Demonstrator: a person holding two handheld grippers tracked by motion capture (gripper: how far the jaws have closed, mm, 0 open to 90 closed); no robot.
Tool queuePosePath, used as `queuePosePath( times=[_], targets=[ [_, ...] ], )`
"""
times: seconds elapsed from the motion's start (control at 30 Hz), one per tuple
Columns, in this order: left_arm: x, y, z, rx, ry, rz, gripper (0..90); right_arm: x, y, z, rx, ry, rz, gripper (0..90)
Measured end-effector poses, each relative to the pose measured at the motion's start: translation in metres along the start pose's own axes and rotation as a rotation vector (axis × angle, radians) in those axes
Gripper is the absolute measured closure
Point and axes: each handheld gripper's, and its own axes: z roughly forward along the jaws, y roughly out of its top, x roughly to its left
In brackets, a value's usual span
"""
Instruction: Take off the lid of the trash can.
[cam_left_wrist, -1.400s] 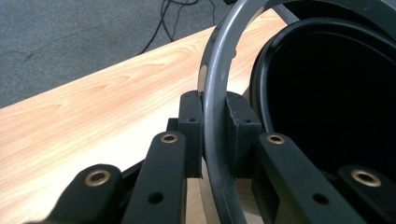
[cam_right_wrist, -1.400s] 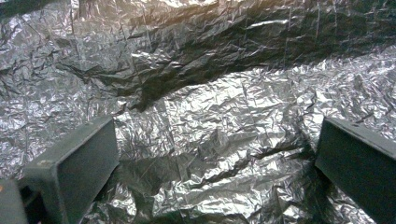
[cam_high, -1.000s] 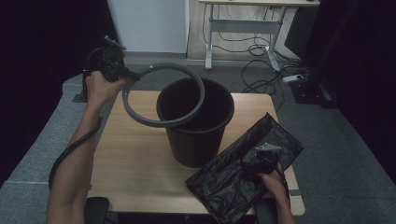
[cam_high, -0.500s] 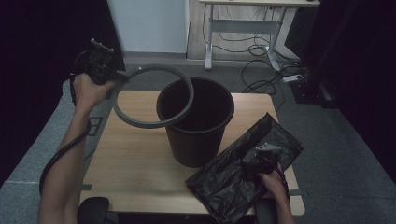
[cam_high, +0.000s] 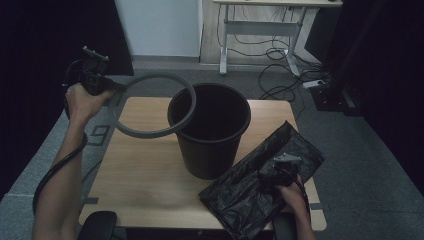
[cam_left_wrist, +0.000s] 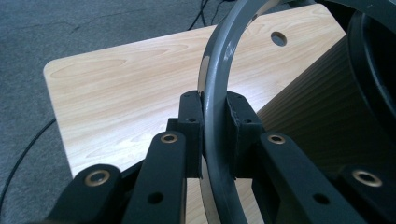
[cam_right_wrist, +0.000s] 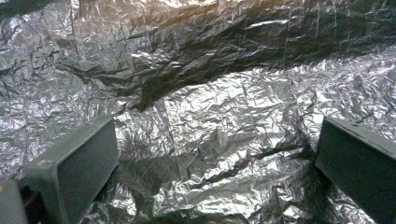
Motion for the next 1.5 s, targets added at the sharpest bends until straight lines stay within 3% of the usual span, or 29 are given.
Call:
queuePosePath(
  times=[1.1,1.5],
  targets=[
    [0.058,-0.049,-0.034,-0.026,0.056,-0.119,77.9,0.001,0.000,0.000,0.000,-0.003,0.002,0.0],
    [0.071,-0.068,-0.027,-0.014,0.063,-0.146,77.9,0.001,0.000,0.000,-0.001,-0.004,0.003,0.0]
  ],
)
